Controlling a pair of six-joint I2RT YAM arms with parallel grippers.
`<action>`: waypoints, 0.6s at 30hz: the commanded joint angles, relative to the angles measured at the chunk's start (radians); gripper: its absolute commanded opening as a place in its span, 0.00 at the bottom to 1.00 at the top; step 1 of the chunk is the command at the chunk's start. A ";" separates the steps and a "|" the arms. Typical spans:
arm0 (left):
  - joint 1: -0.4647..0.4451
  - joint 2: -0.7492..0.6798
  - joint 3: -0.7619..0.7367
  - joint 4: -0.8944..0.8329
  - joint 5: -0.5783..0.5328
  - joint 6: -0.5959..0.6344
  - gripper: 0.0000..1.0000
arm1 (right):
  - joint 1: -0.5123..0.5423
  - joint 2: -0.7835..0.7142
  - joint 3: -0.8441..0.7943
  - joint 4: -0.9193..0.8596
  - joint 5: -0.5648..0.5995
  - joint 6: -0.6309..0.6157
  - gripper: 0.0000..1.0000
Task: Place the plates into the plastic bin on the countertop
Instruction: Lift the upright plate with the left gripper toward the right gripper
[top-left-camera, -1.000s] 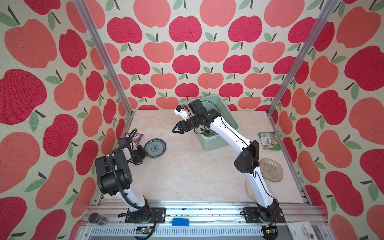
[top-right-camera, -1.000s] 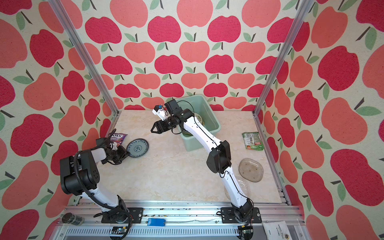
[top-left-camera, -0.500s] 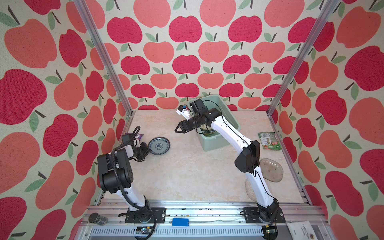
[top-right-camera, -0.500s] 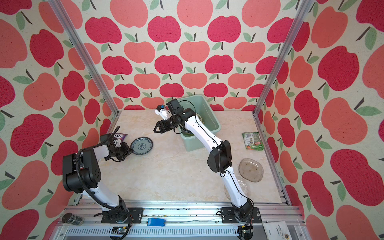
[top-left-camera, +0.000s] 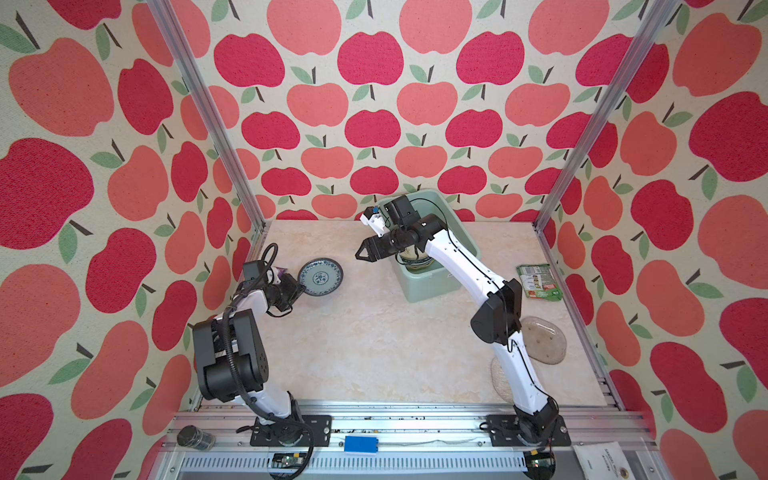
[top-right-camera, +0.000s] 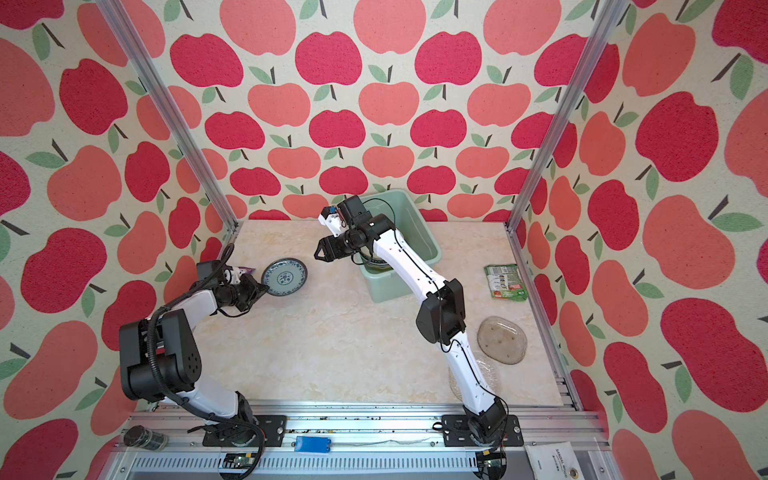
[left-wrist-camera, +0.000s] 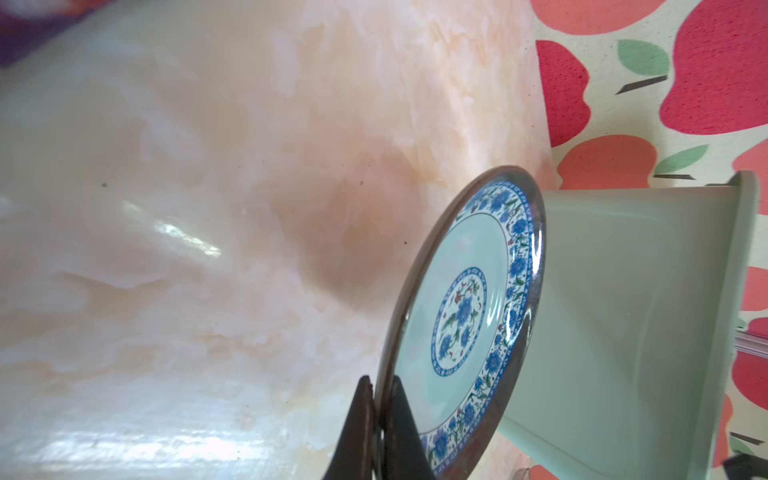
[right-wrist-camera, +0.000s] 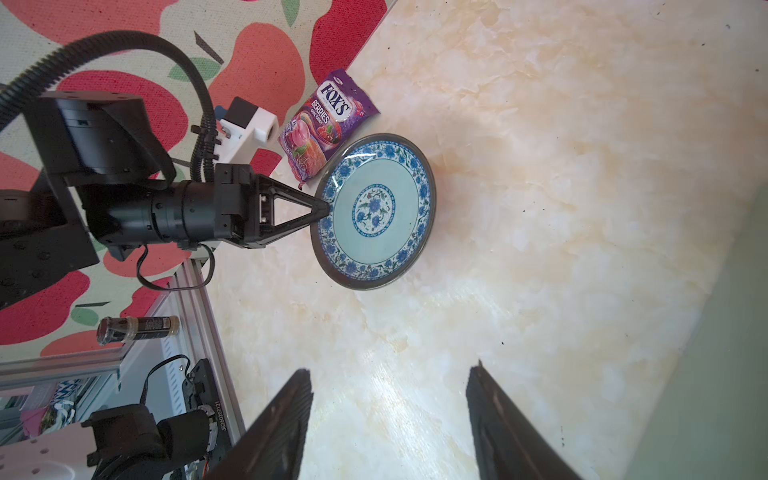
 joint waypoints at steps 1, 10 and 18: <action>-0.031 -0.057 0.001 0.058 0.058 -0.070 0.00 | -0.004 0.009 0.005 0.022 0.013 0.035 0.63; -0.087 -0.160 0.059 0.063 0.114 -0.122 0.00 | -0.022 -0.032 0.006 0.101 -0.038 0.045 0.70; -0.117 -0.196 0.154 0.044 0.170 -0.120 0.00 | -0.057 -0.057 0.005 0.129 -0.046 0.086 0.71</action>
